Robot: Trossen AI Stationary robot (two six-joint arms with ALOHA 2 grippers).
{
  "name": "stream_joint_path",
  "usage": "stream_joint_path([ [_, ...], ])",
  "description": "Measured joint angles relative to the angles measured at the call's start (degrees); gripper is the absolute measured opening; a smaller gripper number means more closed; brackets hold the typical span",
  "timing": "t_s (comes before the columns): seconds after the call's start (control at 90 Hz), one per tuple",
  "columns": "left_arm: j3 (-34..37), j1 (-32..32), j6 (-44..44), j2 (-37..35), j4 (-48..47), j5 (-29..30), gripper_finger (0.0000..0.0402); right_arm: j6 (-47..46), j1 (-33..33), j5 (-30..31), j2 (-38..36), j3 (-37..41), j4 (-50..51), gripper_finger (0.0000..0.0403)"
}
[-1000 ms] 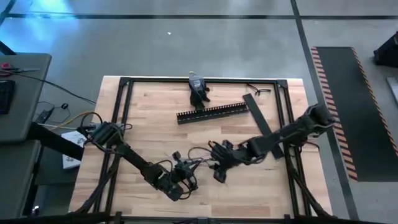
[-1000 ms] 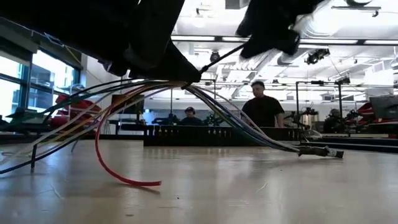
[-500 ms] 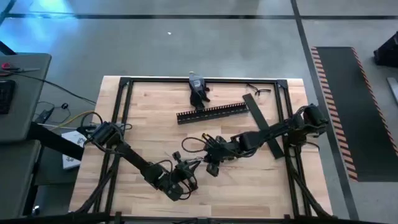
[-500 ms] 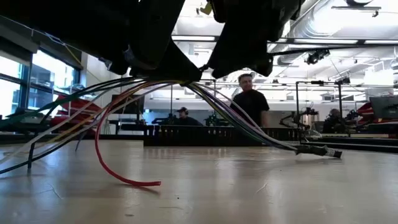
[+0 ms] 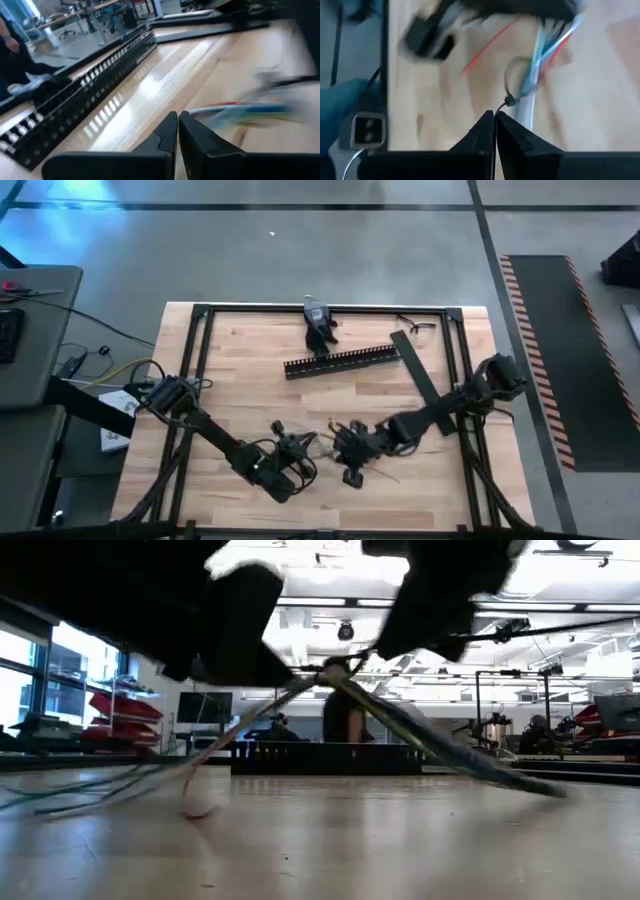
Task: Ziptie cables
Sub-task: Wrap the colored loose cables with the black zip tie
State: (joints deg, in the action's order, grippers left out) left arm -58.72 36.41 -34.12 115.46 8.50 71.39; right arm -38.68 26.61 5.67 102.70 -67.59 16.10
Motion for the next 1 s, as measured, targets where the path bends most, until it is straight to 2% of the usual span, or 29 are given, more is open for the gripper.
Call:
stream_joint_path([
  [0.122, -0.2, 0.4, 0.1, 0.0, 0.6, -1.1, 0.0, -1.9, 1.7, 3.5, 0.0, 0.0, 0.8, 0.0],
  [0.256, -1.7, 1.2, 4.5, -1.4, 0.5, -6.1, 0.0, -2.2, 0.7, 5.5, 0.1, 0.0, 1.0, 0.0],
  [0.533, -3.3, 1.3, 8.9, -8.4, 0.6, -12.6, 0.0001, 7.1, -2.6, 12.4, 0.8, 0.0, 1.9, 0.0],
  [0.689, -3.4, 0.0, 4.9, -7.8, 2.1, -16.7, 0.0001, 18.1, -5.7, 17.1, 0.8, -0.2, 1.9, 0.0],
  [0.844, -3.3, -1.5, -3.0, -5.7, 1.7, -12.8, 0.0001, 29.9, -7.7, 18.7, 0.8, -0.3, -1.5, 0.0],
  [1.0, -3.3, -3.9, -10.2, -3.5, -0.3, -13.7, 0.0008, 32.6, -7.4, 18.3, 0.8, -0.2, -1.7, 0.0],
])
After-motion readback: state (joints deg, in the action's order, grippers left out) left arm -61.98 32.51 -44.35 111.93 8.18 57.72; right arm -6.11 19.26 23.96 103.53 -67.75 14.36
